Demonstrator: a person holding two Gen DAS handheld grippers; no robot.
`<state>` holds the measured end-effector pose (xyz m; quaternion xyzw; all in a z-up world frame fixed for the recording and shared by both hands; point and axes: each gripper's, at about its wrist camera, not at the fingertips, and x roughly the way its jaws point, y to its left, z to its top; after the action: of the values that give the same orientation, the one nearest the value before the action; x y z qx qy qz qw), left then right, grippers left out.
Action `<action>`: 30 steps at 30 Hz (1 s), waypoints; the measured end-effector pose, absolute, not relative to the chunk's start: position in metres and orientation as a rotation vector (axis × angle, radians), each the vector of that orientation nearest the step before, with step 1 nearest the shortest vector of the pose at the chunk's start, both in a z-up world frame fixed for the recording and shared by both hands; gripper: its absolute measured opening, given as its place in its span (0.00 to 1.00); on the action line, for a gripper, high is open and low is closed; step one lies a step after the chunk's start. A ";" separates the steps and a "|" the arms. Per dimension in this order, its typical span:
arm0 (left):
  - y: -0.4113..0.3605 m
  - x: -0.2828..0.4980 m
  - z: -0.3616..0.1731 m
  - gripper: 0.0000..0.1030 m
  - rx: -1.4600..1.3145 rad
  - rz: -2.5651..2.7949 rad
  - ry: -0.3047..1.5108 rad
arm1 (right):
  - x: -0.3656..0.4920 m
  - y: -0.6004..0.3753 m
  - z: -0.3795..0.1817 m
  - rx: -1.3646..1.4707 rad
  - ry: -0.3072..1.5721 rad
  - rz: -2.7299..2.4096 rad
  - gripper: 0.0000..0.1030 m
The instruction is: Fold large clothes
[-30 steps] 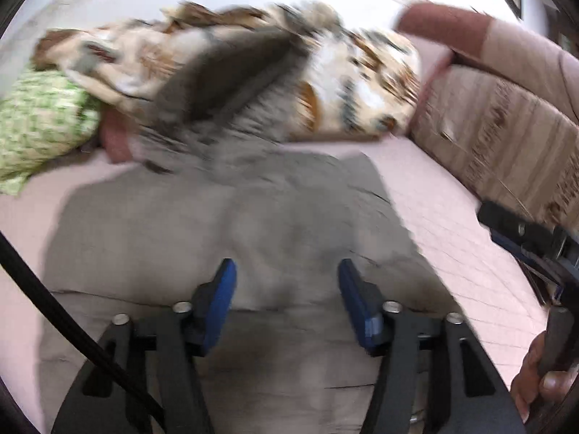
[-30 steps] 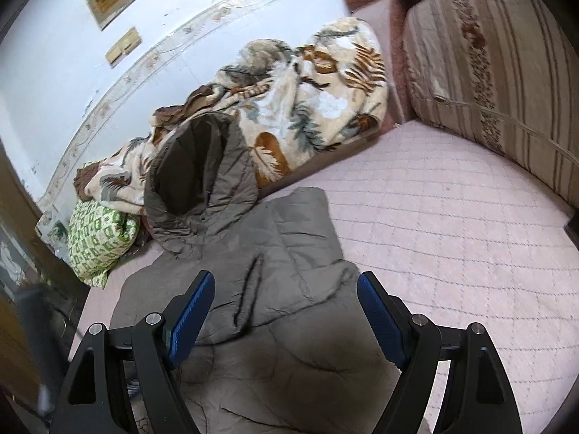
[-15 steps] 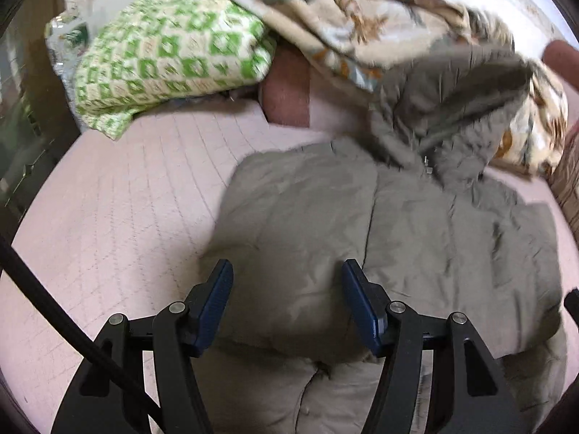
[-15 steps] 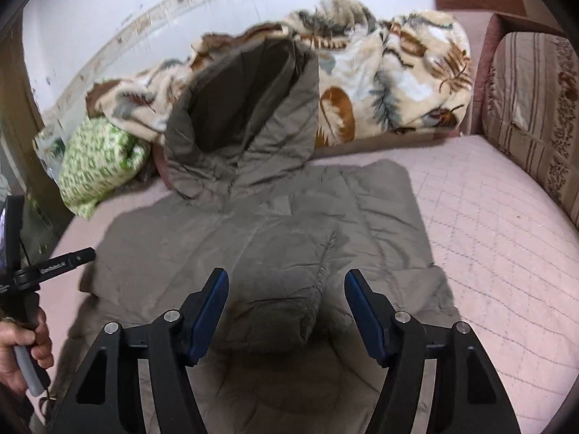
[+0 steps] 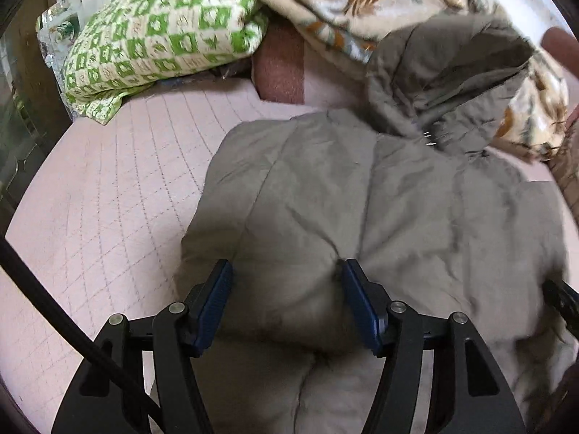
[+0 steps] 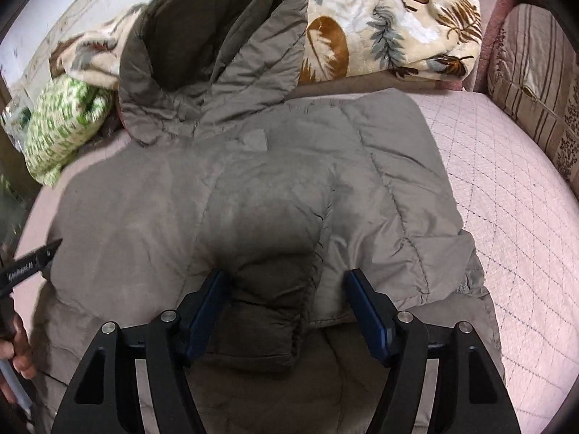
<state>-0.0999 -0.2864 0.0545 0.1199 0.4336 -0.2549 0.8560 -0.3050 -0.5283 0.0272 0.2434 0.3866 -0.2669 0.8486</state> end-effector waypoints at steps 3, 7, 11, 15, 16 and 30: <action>-0.265 -0.125 0.067 0.60 0.233 -0.567 0.890 | -0.311 -0.522 0.045 0.505 0.772 -0.557 0.71; -0.235 -0.163 0.071 0.60 0.260 -0.573 0.841 | -0.318 -0.508 0.061 0.483 0.737 -0.544 0.71; -0.221 -0.182 0.063 0.60 0.279 -0.549 0.820 | -0.318 -0.491 0.065 0.457 0.739 -0.517 0.71; -0.228 -0.177 0.057 0.60 0.282 -0.546 0.818 | -0.311 -0.476 0.062 0.400 0.751 -0.508 0.71; -0.231 -0.174 0.058 0.60 0.277 -0.548 0.809 | -0.310 -0.474 0.061 0.385 0.756 -0.511 0.71; -0.274 -0.168 0.027 0.67 0.435 -0.596 0.805 | -0.272 -0.473 0.031 0.304 0.881 -0.560 0.80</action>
<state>-0.1680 -0.2742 0.0272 0.2068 0.3829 -0.2832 0.8546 -0.2715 -0.4732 0.0305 0.1444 0.4190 -0.2666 0.8559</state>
